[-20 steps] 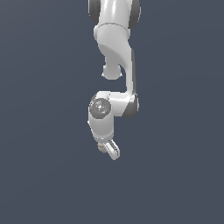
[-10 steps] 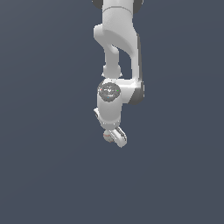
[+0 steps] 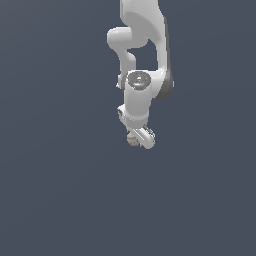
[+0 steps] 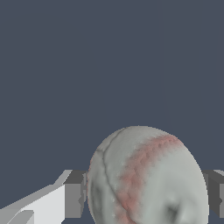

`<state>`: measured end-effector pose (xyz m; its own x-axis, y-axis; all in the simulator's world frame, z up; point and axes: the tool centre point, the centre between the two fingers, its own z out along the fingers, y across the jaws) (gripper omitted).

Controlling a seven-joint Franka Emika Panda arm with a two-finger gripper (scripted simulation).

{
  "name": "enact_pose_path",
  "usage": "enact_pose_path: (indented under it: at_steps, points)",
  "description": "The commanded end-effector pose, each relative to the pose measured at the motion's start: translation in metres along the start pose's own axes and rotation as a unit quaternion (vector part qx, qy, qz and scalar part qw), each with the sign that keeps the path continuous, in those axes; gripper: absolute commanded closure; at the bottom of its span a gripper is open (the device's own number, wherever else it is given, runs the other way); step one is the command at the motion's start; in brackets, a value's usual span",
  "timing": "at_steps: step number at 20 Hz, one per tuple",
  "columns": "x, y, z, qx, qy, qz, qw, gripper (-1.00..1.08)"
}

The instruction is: Pick up the object and move it to a goal position.

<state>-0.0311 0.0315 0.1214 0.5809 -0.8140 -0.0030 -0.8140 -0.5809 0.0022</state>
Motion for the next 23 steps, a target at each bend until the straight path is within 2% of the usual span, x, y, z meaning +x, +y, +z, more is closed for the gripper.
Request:
enact_pose_path:
  at_steps: [1, 12, 18, 23]
  points:
    - [-0.019, 0.007, -0.011, 0.001, 0.001, 0.000, 1.0000, 1.08]
    - [-0.086, 0.032, -0.050, 0.001, 0.001, 0.000, 1.0000, 1.08]
    - [-0.104, 0.038, -0.061, 0.001, 0.002, 0.000, 1.0000, 1.08]
    - [-0.108, 0.039, -0.063, 0.001, 0.002, 0.000, 1.0000, 1.08]
